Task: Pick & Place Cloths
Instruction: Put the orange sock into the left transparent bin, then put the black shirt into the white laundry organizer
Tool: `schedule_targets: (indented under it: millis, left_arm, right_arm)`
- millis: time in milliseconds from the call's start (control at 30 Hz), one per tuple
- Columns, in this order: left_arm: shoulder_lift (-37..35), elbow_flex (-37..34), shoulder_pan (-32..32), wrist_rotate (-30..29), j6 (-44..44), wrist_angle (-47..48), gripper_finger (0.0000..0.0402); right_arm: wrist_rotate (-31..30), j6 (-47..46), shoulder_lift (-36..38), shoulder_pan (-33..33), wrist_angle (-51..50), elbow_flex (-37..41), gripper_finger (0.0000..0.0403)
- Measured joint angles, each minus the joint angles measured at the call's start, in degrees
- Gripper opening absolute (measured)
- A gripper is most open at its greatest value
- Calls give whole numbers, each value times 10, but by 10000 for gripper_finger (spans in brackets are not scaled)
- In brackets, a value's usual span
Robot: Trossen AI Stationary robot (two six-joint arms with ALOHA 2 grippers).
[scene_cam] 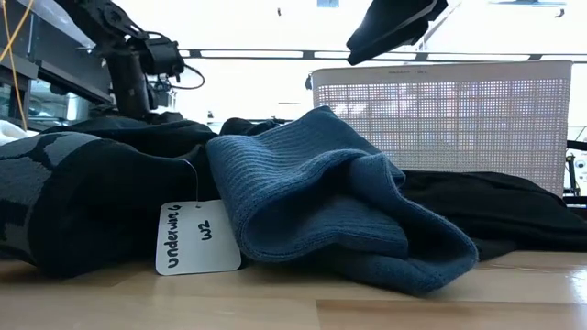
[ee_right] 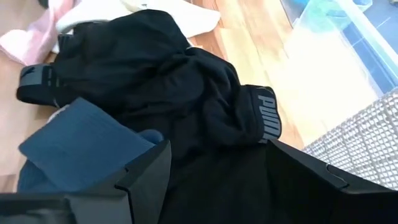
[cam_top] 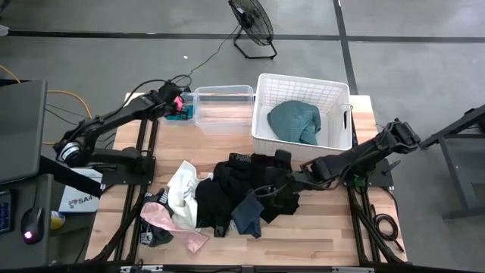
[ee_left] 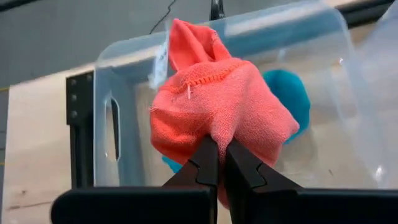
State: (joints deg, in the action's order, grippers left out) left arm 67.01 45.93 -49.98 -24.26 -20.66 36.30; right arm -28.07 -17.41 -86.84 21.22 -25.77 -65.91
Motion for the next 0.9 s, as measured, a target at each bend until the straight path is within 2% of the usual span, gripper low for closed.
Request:
schedule_targets:
  millis: [167, 333, 700, 900]
  left_arm:
    - [47, 1, -8, 19, 9, -28, 1]
    - [79, 1, -12, 13, 9, -49, 14]
    - [69, 19, -10, 13, 24, -31, 158]
    - [41, 35, -10, 22, 29, 8, 210]
  right_arm:
    - [1, 1, 3, -4, -2, 0, 254]
    - [2, -6, 3, -4, -5, 0, 254]
    - [4, -16, 3, -3, -7, 0, 254]
    - [64, -79, 3, 5, -71, 0, 254]
